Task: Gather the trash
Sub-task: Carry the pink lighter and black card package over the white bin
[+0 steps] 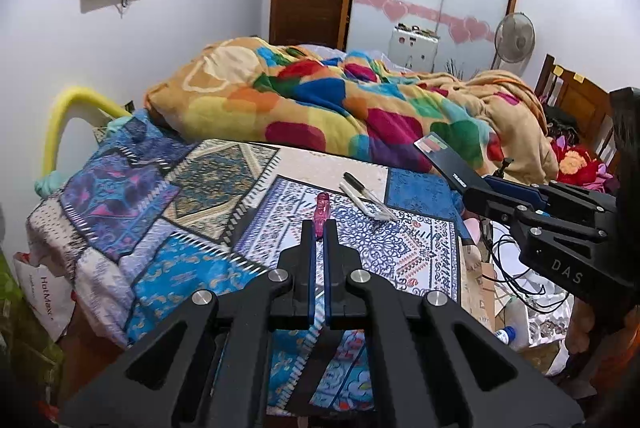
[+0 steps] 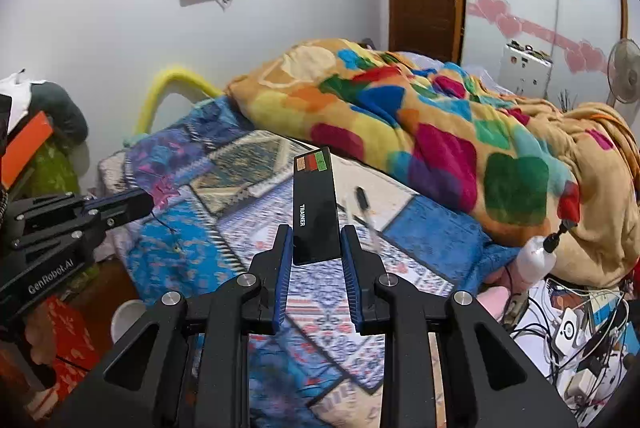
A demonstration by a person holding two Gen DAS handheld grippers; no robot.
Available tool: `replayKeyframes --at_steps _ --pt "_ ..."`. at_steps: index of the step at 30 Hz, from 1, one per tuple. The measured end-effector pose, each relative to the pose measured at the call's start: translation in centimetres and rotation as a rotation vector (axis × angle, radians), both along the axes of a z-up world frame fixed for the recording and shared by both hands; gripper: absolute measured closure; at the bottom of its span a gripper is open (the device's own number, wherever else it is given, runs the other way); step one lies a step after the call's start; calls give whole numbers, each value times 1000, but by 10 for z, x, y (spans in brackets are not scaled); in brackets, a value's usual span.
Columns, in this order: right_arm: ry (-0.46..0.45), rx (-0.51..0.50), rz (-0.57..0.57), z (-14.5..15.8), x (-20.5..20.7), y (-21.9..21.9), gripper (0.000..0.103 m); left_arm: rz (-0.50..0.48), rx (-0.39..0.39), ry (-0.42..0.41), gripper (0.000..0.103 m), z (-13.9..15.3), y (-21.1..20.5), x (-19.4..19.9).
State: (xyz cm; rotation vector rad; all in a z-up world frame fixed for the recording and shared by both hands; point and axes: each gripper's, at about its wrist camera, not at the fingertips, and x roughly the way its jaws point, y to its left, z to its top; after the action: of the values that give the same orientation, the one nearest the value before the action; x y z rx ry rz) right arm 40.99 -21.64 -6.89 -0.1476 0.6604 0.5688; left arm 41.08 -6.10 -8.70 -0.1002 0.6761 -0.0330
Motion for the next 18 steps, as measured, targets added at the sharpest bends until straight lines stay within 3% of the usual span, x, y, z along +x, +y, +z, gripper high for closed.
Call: replayKeyframes --at_steps 18 --pt "-26 23 179 16 -93 99 81 178 -4 -33 102 21 106 -120"
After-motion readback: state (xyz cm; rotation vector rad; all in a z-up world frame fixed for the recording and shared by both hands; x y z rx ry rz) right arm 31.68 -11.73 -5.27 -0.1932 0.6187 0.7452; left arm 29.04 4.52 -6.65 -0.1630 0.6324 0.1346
